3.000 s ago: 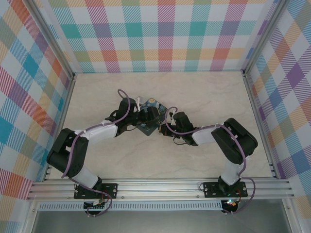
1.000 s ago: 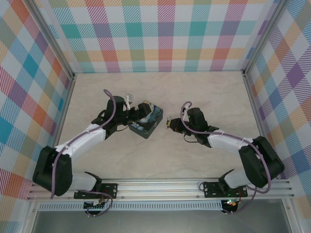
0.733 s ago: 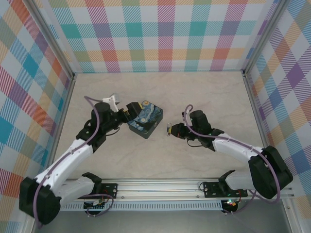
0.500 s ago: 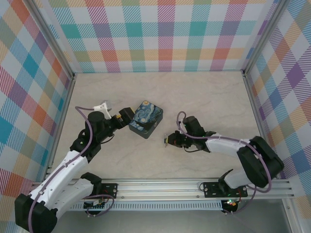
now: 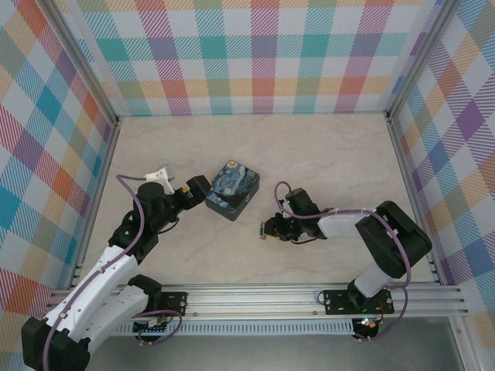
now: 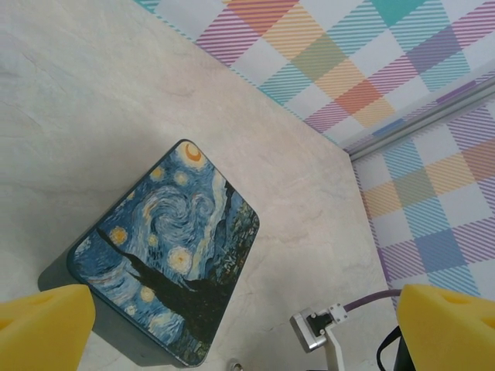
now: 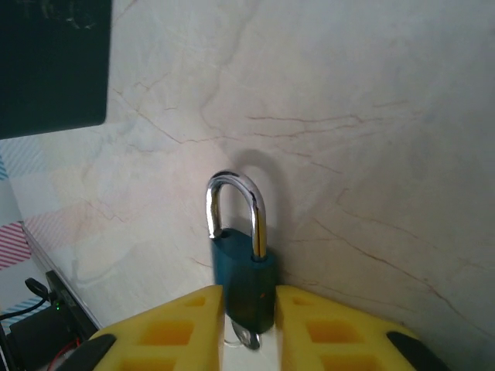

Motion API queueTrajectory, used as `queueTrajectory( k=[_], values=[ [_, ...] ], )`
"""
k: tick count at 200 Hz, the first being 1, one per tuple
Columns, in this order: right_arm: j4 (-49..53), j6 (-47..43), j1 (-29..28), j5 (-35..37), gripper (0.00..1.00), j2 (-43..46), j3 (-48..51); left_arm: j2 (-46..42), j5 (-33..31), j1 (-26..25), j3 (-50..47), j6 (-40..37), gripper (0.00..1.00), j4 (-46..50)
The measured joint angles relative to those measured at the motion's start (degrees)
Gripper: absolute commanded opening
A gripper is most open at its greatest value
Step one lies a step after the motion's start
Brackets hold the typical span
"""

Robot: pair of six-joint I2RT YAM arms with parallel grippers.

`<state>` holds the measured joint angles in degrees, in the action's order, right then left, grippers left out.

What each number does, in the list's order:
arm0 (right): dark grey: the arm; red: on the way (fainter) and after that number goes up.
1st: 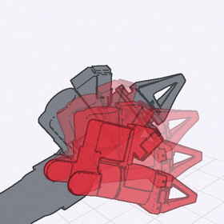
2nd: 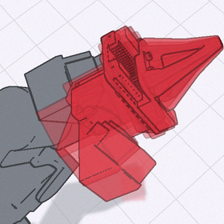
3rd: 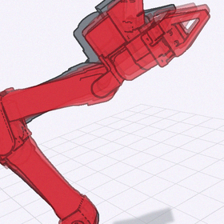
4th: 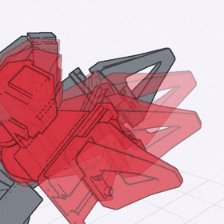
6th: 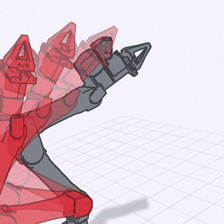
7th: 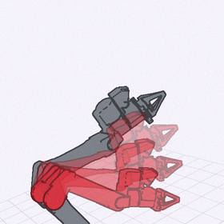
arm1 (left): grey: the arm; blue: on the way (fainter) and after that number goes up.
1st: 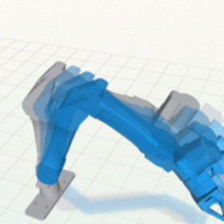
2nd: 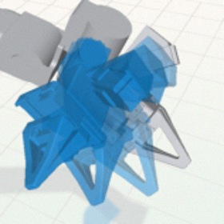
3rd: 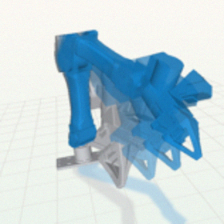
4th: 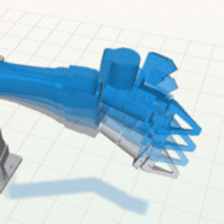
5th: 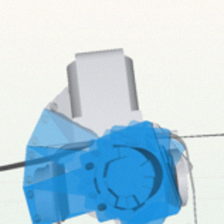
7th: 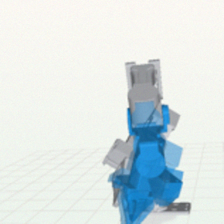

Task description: Unlock a padlock with a key

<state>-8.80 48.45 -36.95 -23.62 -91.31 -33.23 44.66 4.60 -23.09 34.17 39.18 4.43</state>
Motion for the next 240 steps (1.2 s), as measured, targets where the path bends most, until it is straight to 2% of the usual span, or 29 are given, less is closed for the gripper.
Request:
queueTrajectory(
  k=[55,93,120,139,156,181,200,240],
  values=[
    [7.6,-4.7,0.2,6.2,0.42,5.9,-2.8,-0.4,-2.8,0.0,1.1,-1.9,1.00,3.2],
    [13.0,-9.7,2.1,14.4,0.57,18.4,-4.1,-0.4,-7.0,0.2,2.3,-4.8,1.00,4.6],
    [16.5,-15.0,4.7,21.4,0.64,27.7,-4.1,0.0,-12.2,1.2,2.3,-7.8,1.00,5.6],
    [18.4,-19.3,8.6,24.7,0.77,32.0,-4.1,1.3,-15.7,2.8,2.4,-10.0,1.00,6.6],
    [19.6,-22.1,13.0,28.1,1.00,34.6,-4.0,3.3,-18.2,4.7,2.8,-11.6,1.00,7.6],
    [17.0,-26.8,18.7,33.3,1.00,37.6,-1.9,6.1,-22.0,7.4,2.8,-13.6,1.00,7.2],
    [12.6,-30.3,23.1,35.8,1.00,38.6,2.3,7.0,-25.7,9.0,0.5,-15.6,1.00,2.7],
    [3.8,-38.7,29.5,38.0,1.00,29.8,7.7,10.6,-30.2,11.6,-6.6,-22.7,1.00,-6.4]
  ],
)
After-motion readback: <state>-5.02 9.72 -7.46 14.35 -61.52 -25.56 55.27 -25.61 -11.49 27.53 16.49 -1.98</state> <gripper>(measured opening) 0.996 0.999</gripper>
